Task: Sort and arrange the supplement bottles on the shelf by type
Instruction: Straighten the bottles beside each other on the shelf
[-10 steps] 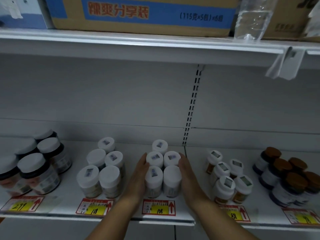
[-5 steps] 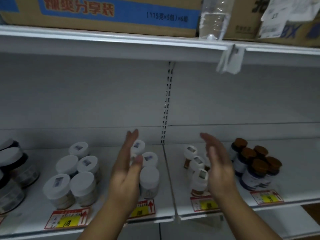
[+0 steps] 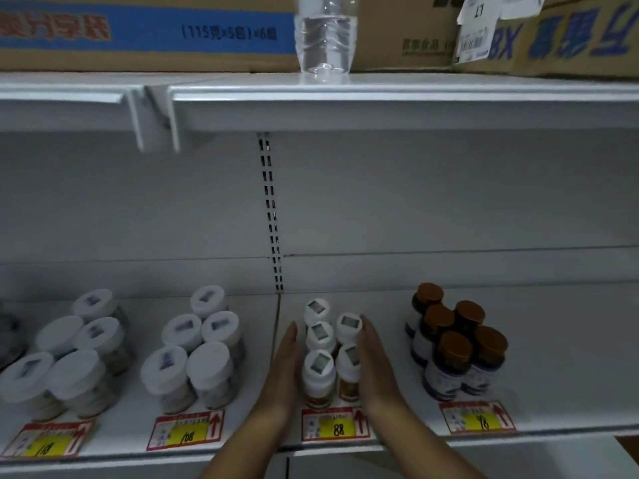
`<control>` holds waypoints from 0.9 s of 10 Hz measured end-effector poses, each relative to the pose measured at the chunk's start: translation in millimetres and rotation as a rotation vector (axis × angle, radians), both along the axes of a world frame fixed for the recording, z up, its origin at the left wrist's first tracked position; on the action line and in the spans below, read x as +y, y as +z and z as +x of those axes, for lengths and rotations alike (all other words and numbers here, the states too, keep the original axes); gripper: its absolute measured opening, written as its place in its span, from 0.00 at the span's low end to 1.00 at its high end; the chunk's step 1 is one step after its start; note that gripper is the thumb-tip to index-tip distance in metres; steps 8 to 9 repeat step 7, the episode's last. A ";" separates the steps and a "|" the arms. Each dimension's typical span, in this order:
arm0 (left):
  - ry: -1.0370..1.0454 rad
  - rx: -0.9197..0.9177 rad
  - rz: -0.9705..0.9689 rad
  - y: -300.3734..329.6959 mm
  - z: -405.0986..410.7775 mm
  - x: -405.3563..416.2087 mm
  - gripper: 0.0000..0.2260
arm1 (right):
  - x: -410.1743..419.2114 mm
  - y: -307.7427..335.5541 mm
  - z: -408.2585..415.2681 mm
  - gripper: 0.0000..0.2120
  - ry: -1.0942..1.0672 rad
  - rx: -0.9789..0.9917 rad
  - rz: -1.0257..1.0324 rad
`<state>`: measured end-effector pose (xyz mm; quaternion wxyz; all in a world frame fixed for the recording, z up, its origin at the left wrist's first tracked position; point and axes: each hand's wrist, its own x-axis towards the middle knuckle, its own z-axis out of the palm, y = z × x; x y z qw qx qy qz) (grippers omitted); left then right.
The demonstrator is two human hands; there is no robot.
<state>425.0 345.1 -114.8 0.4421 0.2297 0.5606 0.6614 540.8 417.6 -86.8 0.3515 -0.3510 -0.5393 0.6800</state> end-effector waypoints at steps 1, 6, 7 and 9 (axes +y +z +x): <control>0.028 0.044 0.011 8.1 11.1 0.8 0.18 | -2.4 -5.9 -3.2 0.09 0.010 0.070 0.020; -0.014 0.085 0.020 32.3 14.9 -5.8 0.23 | -9.9 10.9 16.7 0.20 0.036 -0.234 0.178; 0.253 0.432 0.056 51.2 14.0 -9.0 0.17 | -18.6 28.1 46.7 0.13 -0.036 -0.174 0.278; 0.253 0.432 0.056 51.2 14.0 -9.0 0.17 | -18.6 28.1 46.7 0.13 -0.036 -0.174 0.278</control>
